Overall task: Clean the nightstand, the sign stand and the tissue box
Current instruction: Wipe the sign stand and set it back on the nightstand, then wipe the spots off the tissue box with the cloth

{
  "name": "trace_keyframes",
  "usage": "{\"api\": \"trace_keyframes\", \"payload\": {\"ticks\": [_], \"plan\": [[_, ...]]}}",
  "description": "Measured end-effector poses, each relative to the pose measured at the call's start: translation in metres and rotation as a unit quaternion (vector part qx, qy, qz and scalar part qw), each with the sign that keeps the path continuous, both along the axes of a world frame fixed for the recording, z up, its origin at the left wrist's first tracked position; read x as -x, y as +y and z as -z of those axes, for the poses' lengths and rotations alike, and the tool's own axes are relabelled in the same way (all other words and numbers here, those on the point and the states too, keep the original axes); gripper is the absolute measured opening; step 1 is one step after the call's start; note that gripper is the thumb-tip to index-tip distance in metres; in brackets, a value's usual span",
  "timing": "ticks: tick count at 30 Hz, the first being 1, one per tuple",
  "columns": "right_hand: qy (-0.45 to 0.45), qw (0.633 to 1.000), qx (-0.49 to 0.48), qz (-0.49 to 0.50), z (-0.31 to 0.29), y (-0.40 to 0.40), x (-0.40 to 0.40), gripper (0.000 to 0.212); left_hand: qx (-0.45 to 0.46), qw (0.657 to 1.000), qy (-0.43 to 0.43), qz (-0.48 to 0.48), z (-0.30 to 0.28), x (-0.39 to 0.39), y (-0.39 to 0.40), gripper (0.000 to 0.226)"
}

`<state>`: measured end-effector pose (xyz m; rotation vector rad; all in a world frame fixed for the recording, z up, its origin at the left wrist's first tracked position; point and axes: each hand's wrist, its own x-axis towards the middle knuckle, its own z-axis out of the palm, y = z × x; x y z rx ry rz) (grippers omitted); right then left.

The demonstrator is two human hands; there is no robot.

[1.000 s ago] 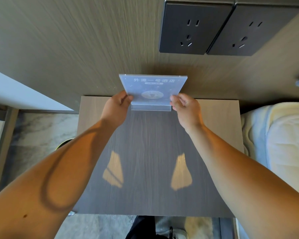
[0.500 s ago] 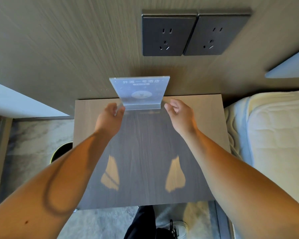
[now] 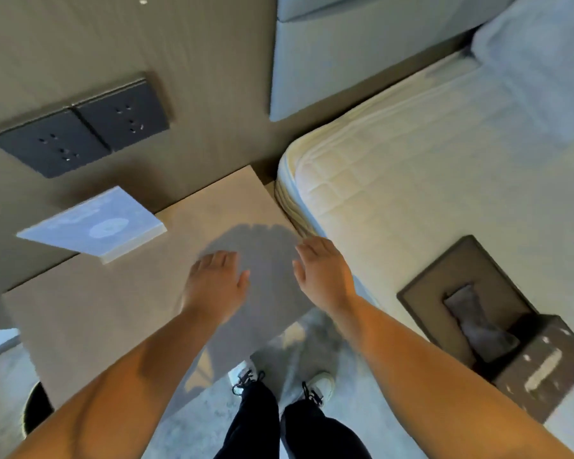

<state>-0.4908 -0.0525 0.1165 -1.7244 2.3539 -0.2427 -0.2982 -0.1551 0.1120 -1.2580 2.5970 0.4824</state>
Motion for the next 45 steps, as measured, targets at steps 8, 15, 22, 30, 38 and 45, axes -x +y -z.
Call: {"api": "trace_keyframes", "payload": {"ticks": [8, 15, 22, 30, 38, 45], "plan": [[-0.082, 0.969, -0.039, 0.229, -0.004, 0.135, 0.087, 0.035, -0.064, 0.983, 0.024, 0.173, -0.015, 0.132, 0.082, 0.038], [-0.054, 0.910, -0.176, 0.371, 0.020, 0.252, 0.179, 0.053, -0.111, 0.947, 0.074, 0.291, 0.011, 0.230, 0.167, 0.046], [-0.034, 0.918, -0.228, 0.323, 0.043, 0.280, 0.193, 0.065, -0.065, 0.913, -0.085, 0.394, 0.037, 0.281, 0.225, 0.052], [-0.269, 0.870, -0.142, 0.388, 0.027, 0.276, 0.220, 0.046, -0.020, 0.900, -0.101, 0.423, 0.037, 0.284, 0.226, 0.047], [-0.459, 0.631, 0.258, 0.569, -0.035, 0.366, 0.220, 0.021, -0.008, 0.904, -0.105, 0.414, 0.027, 0.317, 0.244, 0.036], [-0.363, 0.523, 0.274, 0.721, -0.011, 0.426, 0.210, 0.027, -0.205, 0.918, -0.034, 0.336, 0.023, 0.341, 0.308, 0.040]]}}
